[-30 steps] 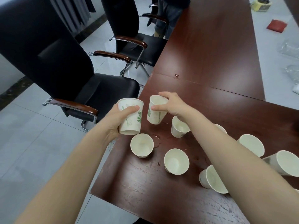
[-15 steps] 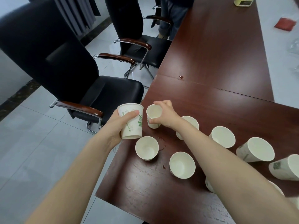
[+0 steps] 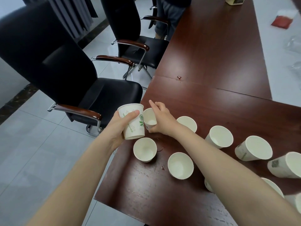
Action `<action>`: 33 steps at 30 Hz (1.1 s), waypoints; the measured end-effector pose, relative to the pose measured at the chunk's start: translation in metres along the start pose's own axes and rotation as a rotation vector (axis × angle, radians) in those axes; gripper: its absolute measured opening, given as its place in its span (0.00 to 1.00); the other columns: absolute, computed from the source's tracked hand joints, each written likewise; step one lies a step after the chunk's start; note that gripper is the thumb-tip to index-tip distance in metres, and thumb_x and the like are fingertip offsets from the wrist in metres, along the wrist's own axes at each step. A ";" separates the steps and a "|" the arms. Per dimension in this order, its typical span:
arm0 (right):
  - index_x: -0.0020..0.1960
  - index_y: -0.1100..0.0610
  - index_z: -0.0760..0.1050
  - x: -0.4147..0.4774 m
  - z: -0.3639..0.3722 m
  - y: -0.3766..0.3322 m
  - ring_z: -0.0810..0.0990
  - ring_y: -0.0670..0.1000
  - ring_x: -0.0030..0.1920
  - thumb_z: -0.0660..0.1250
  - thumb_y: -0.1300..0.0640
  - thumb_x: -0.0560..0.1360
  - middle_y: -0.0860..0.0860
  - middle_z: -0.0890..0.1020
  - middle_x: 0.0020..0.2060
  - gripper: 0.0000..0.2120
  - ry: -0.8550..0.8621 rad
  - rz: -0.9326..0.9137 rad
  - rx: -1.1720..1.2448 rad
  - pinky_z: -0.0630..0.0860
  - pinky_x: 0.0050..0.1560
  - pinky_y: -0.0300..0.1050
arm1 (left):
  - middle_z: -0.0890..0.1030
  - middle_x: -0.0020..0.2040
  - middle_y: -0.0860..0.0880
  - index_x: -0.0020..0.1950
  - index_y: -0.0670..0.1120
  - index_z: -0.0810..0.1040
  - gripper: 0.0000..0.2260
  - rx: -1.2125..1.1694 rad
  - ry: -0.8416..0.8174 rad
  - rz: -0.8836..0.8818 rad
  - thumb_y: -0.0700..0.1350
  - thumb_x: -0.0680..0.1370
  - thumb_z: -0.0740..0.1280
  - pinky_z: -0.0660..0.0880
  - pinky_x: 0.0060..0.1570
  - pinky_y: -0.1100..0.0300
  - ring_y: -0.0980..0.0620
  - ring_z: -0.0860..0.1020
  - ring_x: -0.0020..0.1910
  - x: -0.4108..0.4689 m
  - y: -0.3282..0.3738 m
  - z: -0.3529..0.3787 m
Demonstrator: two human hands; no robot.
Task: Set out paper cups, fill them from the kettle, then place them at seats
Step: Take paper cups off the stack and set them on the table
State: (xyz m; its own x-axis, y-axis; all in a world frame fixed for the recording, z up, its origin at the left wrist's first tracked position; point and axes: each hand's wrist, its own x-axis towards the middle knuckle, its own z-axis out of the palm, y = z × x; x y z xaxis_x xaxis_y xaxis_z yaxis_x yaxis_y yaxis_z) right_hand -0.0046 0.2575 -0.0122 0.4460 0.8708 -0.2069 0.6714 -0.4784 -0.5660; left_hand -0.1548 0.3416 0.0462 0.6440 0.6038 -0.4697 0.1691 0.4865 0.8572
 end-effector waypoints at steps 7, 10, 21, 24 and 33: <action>0.78 0.50 0.47 -0.028 -0.036 -0.001 0.49 0.56 0.76 0.76 0.50 0.67 0.55 0.48 0.77 0.51 0.065 -0.030 0.026 0.56 0.73 0.50 | 0.83 0.50 0.47 0.66 0.47 0.72 0.27 0.058 -0.084 0.114 0.52 0.68 0.71 0.80 0.44 0.52 0.49 0.83 0.49 0.014 0.007 0.017; 0.78 0.50 0.50 -0.036 -0.044 0.003 0.52 0.55 0.76 0.75 0.52 0.69 0.54 0.52 0.76 0.47 0.124 0.009 0.166 0.56 0.72 0.48 | 0.82 0.48 0.47 0.59 0.49 0.77 0.20 0.083 -0.137 0.175 0.52 0.68 0.71 0.78 0.51 0.49 0.49 0.81 0.49 0.026 0.015 0.026; 0.63 0.55 0.73 -0.016 -0.075 0.000 0.78 0.51 0.55 0.68 0.60 0.73 0.53 0.78 0.59 0.19 0.315 0.035 0.547 0.73 0.61 0.46 | 0.78 0.56 0.37 0.68 0.35 0.66 0.36 0.189 -0.207 0.267 0.48 0.67 0.76 0.80 0.44 0.52 0.45 0.81 0.49 0.081 0.033 0.065; 0.61 0.56 0.74 -0.008 -0.083 0.002 0.76 0.48 0.53 0.66 0.59 0.76 0.49 0.78 0.54 0.14 0.326 0.089 0.581 0.72 0.58 0.42 | 0.78 0.58 0.42 0.69 0.42 0.65 0.32 0.196 -0.189 0.236 0.53 0.71 0.73 0.78 0.52 0.48 0.48 0.80 0.51 0.094 0.033 0.069; 0.57 0.57 0.75 0.032 -0.083 0.013 0.75 0.52 0.49 0.59 0.48 0.80 0.52 0.78 0.51 0.14 0.280 0.334 0.691 0.73 0.50 0.50 | 0.71 0.63 0.51 0.74 0.50 0.57 0.31 0.296 -0.200 0.123 0.46 0.76 0.69 0.70 0.59 0.54 0.58 0.73 0.56 0.131 0.032 0.065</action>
State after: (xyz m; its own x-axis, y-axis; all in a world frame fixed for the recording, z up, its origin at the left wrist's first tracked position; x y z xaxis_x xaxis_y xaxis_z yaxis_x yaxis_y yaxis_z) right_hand 0.0676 0.2700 0.0403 0.7506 0.5904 -0.2966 0.0011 -0.4500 -0.8930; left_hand -0.0165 0.3955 0.0260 0.8012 0.4967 -0.3338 0.2707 0.1966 0.9424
